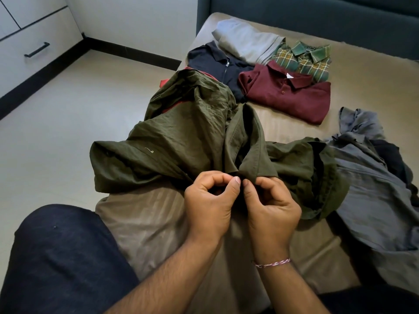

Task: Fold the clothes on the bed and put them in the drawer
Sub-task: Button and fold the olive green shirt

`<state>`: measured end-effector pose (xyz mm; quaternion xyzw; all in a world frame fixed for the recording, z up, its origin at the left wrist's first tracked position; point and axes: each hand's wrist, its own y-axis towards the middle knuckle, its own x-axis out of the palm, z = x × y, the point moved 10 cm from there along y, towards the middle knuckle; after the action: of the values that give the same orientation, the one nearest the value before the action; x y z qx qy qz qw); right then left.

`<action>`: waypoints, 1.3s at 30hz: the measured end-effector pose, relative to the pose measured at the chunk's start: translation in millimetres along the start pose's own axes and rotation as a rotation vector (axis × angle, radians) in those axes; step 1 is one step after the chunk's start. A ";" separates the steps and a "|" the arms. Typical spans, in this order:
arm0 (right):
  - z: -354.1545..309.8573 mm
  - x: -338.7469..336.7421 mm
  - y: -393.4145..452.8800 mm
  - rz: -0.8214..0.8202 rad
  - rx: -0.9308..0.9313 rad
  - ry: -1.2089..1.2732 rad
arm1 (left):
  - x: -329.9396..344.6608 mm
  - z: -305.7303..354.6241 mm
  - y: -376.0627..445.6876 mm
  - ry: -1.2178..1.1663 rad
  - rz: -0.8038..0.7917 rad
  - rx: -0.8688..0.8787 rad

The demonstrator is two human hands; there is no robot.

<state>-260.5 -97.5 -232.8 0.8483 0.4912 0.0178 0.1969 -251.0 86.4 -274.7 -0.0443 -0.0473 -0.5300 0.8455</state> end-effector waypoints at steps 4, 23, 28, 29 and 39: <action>-0.5 1.1 3.0 -0.017 -0.042 -0.053 | -0.1 2.0 -2.2 0.018 0.017 0.024; -33.1 15.7 -8.2 -0.102 -0.427 -0.335 | 6.2 -25.9 -1.7 -0.294 0.029 -0.198; -31.9 14.9 -1.7 -0.112 -0.346 -0.261 | 9.4 -11.4 3.9 -0.293 -0.017 -0.129; -27.4 13.4 1.9 -0.114 -0.283 -0.209 | 10.1 -8.6 4.2 -0.278 -0.027 -0.109; -17.1 12.7 6.9 -0.179 -0.171 -0.097 | 8.6 10.1 -1.0 -0.110 -0.047 0.039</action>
<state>-252.1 -84.5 -216.7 0.7808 0.5518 0.0011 0.2930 -248.5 79.6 -263.6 -0.0556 -0.1051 -0.5456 0.8295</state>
